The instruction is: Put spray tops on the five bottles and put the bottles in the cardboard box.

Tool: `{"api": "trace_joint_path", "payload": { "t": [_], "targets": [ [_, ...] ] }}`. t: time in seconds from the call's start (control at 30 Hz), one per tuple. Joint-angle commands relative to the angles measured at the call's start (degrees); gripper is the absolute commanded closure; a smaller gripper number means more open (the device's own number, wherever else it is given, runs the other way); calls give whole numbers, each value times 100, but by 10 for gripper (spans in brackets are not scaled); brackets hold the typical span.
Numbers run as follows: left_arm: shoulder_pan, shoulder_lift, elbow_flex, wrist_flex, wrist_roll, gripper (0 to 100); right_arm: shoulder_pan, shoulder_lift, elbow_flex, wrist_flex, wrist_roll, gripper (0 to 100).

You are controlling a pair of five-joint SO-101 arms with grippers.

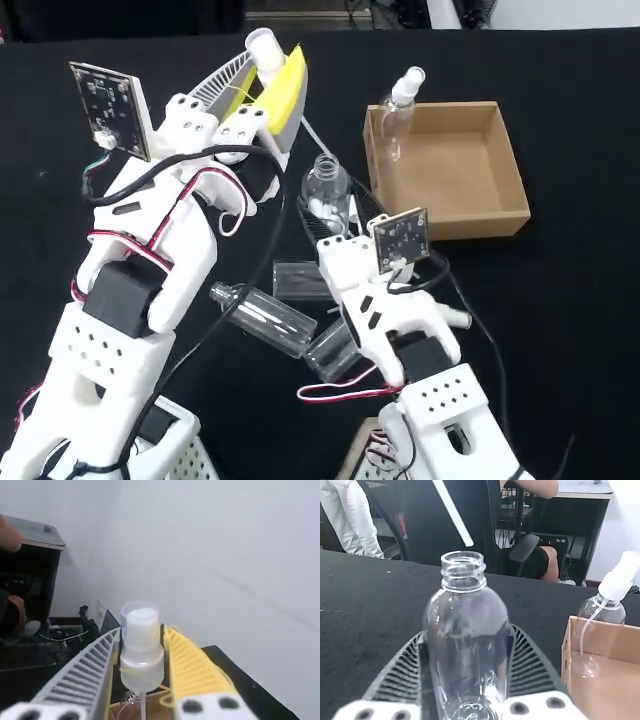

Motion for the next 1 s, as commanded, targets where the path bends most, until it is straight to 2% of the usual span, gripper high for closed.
{"api": "trace_joint_path", "payload": {
  "t": [0.0, 0.1, 0.23, 0.33, 0.8, 0.97],
  "targets": [
    [4, 18, -92, -141, 9, 971, -44, -145, -75, -18, 18, 987],
    [-48, 26, -84, -123, -26, 971, -44, -145, -75, -18, 18, 987],
    [57, 35, -48, -97, -703, 971, -44, -145, -75, -18, 18, 987],
    [268, 35, -22, -88, -905, 971, -44, -145, -84, -18, 18, 987],
    [356, 62, 101, -9, -914, 971, -44, -145, -84, -9, 18, 987],
    [356, 659, -259, 273, -879, 971, -44, -145, -84, -18, 18, 987]
  ]
}}
